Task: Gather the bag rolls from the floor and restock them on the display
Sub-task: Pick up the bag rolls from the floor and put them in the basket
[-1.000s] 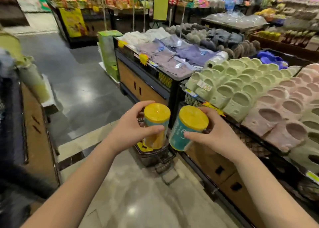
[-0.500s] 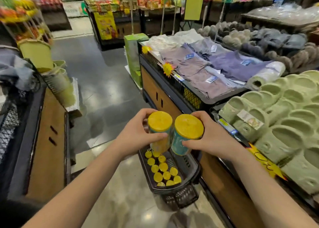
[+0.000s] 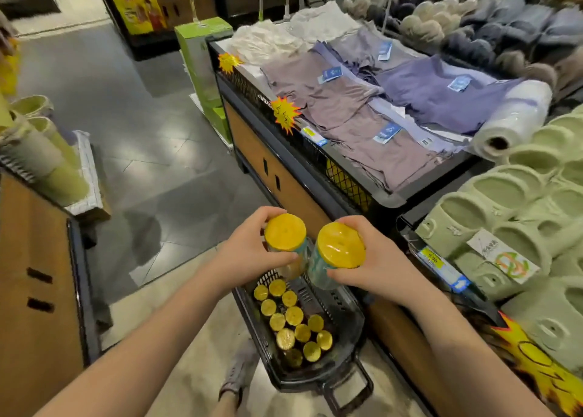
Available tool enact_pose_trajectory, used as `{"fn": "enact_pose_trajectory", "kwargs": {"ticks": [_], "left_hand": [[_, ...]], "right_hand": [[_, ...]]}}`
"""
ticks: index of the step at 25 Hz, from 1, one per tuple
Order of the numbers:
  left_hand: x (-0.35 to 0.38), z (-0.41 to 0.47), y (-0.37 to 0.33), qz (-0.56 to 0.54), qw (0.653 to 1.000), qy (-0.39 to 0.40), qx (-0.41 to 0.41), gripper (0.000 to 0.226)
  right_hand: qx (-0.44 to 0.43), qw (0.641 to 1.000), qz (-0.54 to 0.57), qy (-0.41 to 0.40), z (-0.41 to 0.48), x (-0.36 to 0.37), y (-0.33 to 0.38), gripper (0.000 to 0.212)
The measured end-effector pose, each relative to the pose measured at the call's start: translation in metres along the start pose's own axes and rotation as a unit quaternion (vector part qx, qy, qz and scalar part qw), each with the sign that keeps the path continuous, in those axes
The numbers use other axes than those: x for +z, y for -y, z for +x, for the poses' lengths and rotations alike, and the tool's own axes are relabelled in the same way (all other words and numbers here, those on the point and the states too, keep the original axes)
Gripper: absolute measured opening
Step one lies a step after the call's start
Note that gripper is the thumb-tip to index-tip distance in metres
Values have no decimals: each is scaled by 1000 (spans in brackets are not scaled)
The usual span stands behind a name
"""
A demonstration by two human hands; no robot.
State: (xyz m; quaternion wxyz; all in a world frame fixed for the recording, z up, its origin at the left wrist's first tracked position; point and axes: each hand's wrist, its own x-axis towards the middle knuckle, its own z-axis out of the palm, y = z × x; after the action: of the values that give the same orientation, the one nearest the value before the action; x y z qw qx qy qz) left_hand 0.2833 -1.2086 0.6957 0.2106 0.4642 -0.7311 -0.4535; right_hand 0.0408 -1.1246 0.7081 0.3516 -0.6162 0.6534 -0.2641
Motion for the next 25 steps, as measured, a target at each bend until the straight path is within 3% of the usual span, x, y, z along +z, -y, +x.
{"fn": "enact_pose_trajectory", "kwargs": {"ticks": [7,13,21,25], "left_hand": [[4,134,103,60,989,133,16,77],[72,214,248,140,980,141,5,81],[213,280,489,232,961,143,39,74],[260,297,545,316,934,166,25,65]], "right_hand": [[121,991,-5,-59,89,62,-46,72],[216,973,-14,-86,149,180,-177,78],[195,970,-84,-119,210,372,-392,78],[181,963,-156,-120,227,422,-444,77]]}}
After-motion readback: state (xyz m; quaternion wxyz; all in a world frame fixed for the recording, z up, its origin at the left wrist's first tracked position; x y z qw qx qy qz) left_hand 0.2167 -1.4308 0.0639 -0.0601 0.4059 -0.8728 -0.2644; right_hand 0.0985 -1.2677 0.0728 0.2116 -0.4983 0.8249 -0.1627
